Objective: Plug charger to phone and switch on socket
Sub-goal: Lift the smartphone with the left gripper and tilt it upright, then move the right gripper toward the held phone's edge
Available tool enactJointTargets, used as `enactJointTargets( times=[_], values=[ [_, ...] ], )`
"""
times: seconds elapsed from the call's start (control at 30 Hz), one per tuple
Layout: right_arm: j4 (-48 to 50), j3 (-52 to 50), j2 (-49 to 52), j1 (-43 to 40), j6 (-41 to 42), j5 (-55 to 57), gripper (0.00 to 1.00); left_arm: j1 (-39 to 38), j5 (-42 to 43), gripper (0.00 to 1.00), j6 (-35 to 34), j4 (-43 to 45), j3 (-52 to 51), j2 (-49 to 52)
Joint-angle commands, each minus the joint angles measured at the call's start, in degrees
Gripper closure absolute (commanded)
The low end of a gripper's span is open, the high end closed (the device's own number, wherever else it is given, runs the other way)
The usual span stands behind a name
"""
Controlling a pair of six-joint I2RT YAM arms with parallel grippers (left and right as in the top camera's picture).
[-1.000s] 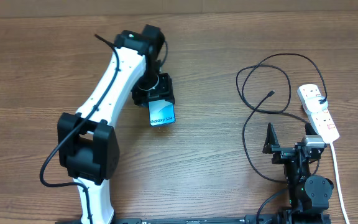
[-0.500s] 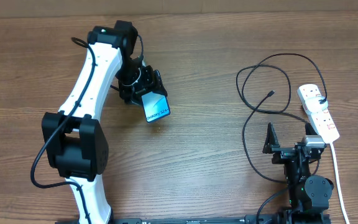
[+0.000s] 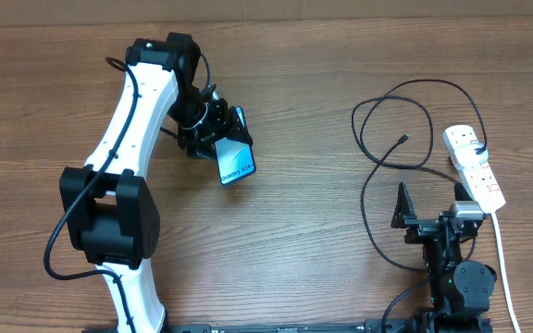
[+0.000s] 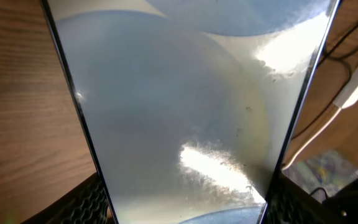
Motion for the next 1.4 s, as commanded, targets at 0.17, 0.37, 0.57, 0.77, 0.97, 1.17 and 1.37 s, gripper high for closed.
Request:
enactJointTargets(
  times=[0.17,0.37,0.57,0.77,0.97,1.17,1.37],
  values=[
    [0.3,-0.6,-0.7,-0.3,-0.3,0.5,0.0,1.4,8.5,0.41,7.2,-5.6,1.6,0.3],
    [0.5,-0.6,-0.7,-0.3,0.6,-2.4,0.0,1.4,9.8,0.41,8.2,-8.0,1.6,0.3],
    [2.0,-0.6,-0.7,-0.3,31.8,-20.3,0.0,1.4,13.1,0.41,8.8,-8.1,1.6,0.3],
    [1.7,-0.6,-0.7,-0.3,66.1,-49.1,0.0,1.4,16.3,0.41,8.7,-7.2,1.6,0.3],
    [1.9,-0.6,-0.7,-0.3,69.5,-50.9,0.0,1.4,17.6,0.41,8.6,-6.0,1.6,0.3],
    [2.7,-0.6,-0.7,-0.2,60.3,-49.4,0.01,1.4,17.6,0.41,8.4,-5.5,1.6,0.3],
    [-1.8,1.3,1.1,2.8,55.8,-42.3,0.01,1.4,17.6,0.41,7.9,-4.4,1.6,0.3]
  ],
)
